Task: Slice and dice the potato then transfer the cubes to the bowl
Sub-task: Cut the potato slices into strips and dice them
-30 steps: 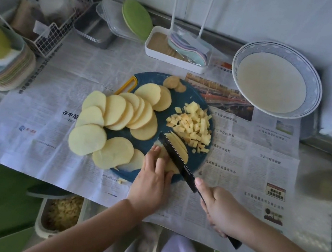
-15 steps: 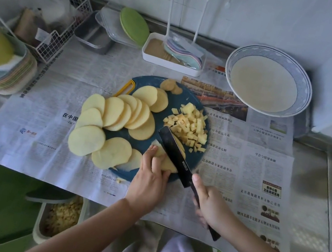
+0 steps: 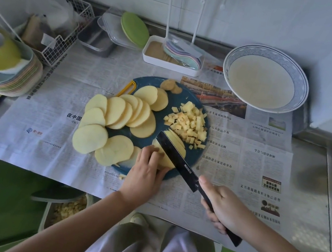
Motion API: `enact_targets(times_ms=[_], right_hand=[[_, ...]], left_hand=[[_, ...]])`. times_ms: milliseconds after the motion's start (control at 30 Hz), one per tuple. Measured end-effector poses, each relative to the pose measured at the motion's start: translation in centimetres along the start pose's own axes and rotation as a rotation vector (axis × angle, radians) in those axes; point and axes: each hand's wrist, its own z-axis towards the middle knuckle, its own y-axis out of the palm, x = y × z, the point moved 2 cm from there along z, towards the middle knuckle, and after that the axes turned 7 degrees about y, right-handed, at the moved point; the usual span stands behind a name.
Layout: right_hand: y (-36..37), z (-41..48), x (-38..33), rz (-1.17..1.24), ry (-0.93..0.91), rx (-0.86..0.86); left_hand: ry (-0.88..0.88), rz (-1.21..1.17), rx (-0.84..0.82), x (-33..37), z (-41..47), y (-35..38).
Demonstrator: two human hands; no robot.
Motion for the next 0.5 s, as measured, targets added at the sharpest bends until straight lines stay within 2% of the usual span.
enact_targets(times_ms=[133,300,500], right_hand=[[0.2,-0.1,-0.2,-0.063,-0.018,0.039],[1.3,-0.2,-0.4,-0.268,-0.094,0.18],[1.8,-0.1,-1.2,-0.372,-0.056,0.166]], left_hand=[[0.033,0.055,0.025,0.0,0.0,0.0],[0.068,0.047,0.074,-0.2,0.1,0.0],[0.1,0.007,0.084,-0.7,0.1,-0.2]])
